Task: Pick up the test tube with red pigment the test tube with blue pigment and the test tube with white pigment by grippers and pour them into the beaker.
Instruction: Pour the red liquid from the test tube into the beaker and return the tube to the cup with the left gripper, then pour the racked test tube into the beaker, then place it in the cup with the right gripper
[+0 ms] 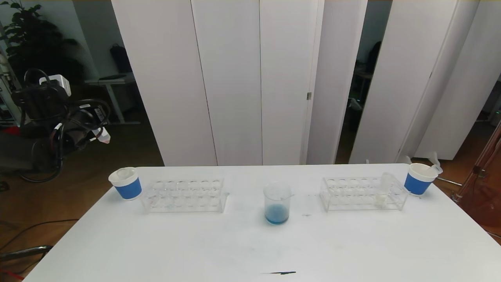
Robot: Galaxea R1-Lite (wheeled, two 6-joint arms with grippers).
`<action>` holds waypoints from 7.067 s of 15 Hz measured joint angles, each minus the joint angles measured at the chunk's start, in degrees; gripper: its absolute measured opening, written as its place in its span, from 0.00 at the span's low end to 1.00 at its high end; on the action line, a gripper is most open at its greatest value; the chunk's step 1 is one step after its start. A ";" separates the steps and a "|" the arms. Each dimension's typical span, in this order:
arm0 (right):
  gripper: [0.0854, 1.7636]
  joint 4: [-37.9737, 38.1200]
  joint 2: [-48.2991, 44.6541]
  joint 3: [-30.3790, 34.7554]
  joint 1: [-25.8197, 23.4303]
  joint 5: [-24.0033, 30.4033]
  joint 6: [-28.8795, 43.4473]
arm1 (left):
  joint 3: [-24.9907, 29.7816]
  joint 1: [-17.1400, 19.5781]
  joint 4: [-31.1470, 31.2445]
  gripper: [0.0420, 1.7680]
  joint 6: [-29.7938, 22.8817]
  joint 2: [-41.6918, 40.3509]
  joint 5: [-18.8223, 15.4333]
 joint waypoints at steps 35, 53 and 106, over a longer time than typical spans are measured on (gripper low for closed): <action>0.99 0.00 0.00 0.00 0.00 -0.02 0.00 | 3.27 2.86 -0.30 0.32 -7.49 14.73 -3.97; 0.99 0.02 0.00 0.00 0.00 -0.02 0.00 | 9.64 2.68 -1.16 0.99 -6.03 1.16 -6.67; 0.99 0.24 0.00 0.00 0.00 0.09 -0.20 | 77.47 -14.62 41.22 0.99 6.11 -118.21 -11.68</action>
